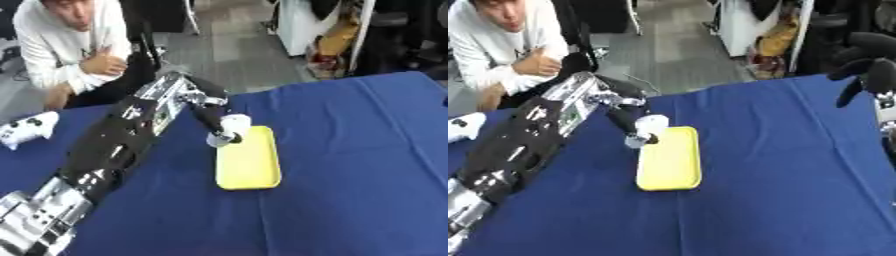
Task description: Pick up objects on the table and place them in the box.
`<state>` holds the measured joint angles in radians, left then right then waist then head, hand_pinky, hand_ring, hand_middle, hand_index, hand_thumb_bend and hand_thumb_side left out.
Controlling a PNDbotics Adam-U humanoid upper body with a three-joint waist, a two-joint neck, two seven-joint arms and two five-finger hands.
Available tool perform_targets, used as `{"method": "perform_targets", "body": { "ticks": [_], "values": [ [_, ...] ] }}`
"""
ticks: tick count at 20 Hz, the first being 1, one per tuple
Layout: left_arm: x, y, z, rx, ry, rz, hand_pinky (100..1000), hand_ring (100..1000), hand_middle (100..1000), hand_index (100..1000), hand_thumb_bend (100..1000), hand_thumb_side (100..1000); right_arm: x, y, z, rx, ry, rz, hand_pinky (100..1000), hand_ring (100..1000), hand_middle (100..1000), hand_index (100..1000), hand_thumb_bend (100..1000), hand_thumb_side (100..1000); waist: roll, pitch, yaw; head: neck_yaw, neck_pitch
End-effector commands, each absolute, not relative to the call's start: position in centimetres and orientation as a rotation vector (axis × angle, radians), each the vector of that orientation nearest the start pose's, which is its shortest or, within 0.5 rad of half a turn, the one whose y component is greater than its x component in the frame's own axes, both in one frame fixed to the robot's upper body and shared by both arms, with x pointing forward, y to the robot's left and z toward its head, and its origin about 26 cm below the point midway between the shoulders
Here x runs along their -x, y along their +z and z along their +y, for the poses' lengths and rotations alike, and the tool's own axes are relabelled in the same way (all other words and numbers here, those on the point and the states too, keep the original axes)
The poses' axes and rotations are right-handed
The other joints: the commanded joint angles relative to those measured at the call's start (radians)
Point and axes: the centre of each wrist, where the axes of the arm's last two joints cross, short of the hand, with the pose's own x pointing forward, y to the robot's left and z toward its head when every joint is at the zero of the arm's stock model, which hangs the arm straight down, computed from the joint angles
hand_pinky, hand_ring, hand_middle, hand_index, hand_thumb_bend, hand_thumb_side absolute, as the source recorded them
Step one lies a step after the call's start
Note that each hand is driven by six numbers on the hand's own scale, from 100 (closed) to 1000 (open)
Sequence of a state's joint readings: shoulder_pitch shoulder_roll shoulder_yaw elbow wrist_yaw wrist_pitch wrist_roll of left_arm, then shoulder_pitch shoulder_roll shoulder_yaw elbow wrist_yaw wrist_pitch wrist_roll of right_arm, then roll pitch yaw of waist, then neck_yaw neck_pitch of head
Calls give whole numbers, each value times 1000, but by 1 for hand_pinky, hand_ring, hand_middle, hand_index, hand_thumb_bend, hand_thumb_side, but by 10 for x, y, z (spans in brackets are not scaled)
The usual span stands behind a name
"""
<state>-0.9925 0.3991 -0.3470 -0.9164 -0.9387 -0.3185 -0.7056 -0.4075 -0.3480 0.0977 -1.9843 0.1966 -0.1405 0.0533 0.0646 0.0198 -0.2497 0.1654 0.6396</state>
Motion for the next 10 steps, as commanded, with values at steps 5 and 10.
{"method": "perform_targets", "body": {
  "ticks": [5,10],
  "values": [
    [-485,202,207,-635,-2042,-1123,221,100,100,342,100,859,-307,233,-226,241,706,-2496,373,587,642,827,100,867,-2,-9,-7,22,13],
    [-487,199,204,-617,-2033,-1115,219,100,100,343,100,863,-307,233,-225,236,701,-2499,373,587,642,827,100,867,-2,-7,-13,20,13]
  ]
}}
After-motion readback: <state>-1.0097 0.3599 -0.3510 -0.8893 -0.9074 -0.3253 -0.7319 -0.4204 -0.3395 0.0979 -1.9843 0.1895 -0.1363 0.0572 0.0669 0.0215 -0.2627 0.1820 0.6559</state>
